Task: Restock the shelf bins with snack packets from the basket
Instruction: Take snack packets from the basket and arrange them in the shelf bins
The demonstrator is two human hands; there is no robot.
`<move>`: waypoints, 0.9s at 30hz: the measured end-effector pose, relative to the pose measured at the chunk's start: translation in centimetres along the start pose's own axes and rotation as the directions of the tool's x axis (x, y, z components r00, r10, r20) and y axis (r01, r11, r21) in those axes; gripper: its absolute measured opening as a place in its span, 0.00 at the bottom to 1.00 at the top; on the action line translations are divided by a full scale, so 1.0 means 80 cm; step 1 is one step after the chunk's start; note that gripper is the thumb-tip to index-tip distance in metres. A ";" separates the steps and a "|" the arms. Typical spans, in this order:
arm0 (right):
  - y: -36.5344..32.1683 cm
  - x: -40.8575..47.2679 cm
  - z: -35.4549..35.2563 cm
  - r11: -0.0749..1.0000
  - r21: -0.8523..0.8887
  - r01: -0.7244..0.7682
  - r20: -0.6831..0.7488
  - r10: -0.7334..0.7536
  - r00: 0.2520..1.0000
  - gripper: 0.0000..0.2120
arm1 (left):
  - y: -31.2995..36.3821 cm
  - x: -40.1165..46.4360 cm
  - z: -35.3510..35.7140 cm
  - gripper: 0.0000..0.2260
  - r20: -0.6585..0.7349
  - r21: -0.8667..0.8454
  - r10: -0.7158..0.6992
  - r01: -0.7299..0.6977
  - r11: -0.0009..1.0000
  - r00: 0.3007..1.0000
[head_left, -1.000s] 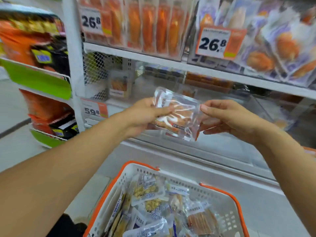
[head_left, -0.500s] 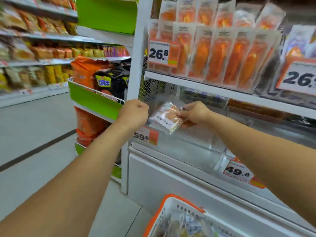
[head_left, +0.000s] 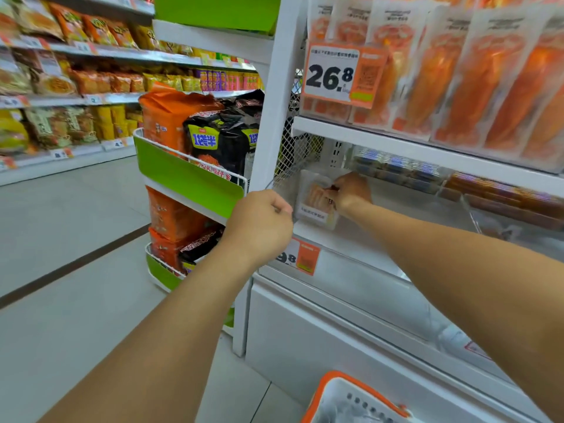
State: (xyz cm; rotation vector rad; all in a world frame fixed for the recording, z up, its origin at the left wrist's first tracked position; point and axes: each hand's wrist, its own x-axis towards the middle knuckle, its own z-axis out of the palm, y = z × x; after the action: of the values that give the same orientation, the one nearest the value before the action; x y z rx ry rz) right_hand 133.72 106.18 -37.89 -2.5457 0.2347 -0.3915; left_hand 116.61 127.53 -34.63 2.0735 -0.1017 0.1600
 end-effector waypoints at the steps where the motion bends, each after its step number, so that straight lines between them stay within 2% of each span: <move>1: 0.000 0.000 -0.002 0.999 -0.033 -0.002 -0.001 0.002 1.000 0.14 | 0.001 0.000 0.003 0.09 0.004 0.014 0.001 -0.001 1.000 1.000; 5: 0.008 -0.001 -0.007 0.997 -0.059 -0.058 -0.075 0.053 0.996 0.28 | 0.004 0.000 0.011 0.07 0.034 0.033 0.008 -0.009 0.999 0.999; 9: 0.013 0.001 -0.015 0.995 0.003 -0.105 -0.093 0.104 0.990 0.36 | 0.006 0.000 0.015 0.08 0.048 0.093 0.020 -0.024 0.995 0.999; 12: 0.008 -0.021 -0.035 0.994 0.092 -0.058 -0.098 0.067 0.993 0.29 | 0.005 -0.004 0.024 0.06 0.142 0.182 -0.016 -0.010 0.983 0.990; 14: 0.003 -0.057 -0.062 0.995 0.081 0.055 -0.109 -0.046 0.993 0.18 | 0.010 -0.008 0.033 0.08 0.207 0.241 -0.007 -0.044 0.970 0.978; 16: -0.002 -0.117 -0.096 0.980 0.038 0.193 -0.150 -0.186 0.971 0.17 | 0.022 -0.017 0.043 0.11 0.314 0.240 -0.003 -0.076 0.968 0.950; 18: 0.009 -0.190 -0.124 0.940 -0.022 0.341 -0.176 -0.339 0.924 0.16 | 0.035 -0.034 0.065 0.12 0.494 0.264 -0.024 -0.124 0.956 0.869; 21: 0.075 -0.300 -0.148 0.895 -0.093 0.437 -0.098 -0.445 0.890 0.15 | 0.048 -0.070 0.120 0.10 0.750 0.365 -0.093 -0.293 0.884 0.655; 23: 0.144 -0.376 -0.150 0.929 -0.002 0.369 -0.009 -0.369 0.929 0.12 | 0.052 -0.098 0.158 0.09 0.843 0.389 -0.146 -0.402 0.829 0.517; 25: 0.227 -0.446 -0.142 0.976 0.062 0.209 0.157 -0.216 0.964 0.10 | 0.058 -0.129 0.193 0.09 0.900 0.380 -0.182 -0.508 0.773 0.397; 26: 0.274 -0.477 -0.138 0.995 0.017 0.102 0.298 -0.103 0.949 0.08 | 0.061 -0.147 0.210 0.10 0.922 0.360 -0.193 -0.563 0.744 0.335; 27: 0.316 -0.501 -0.135 0.996 -0.091 0.012 0.469 0.032 0.883 0.12 | 0.063 -0.163 0.225 0.12 0.936 0.342 -0.202 -0.613 0.712 0.287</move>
State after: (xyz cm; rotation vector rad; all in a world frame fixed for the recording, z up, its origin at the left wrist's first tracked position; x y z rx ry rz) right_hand 90.28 89.60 -52.08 -2.6339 0.0813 0.2557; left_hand 104.31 109.42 -40.94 2.5607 -1.3036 -1.1217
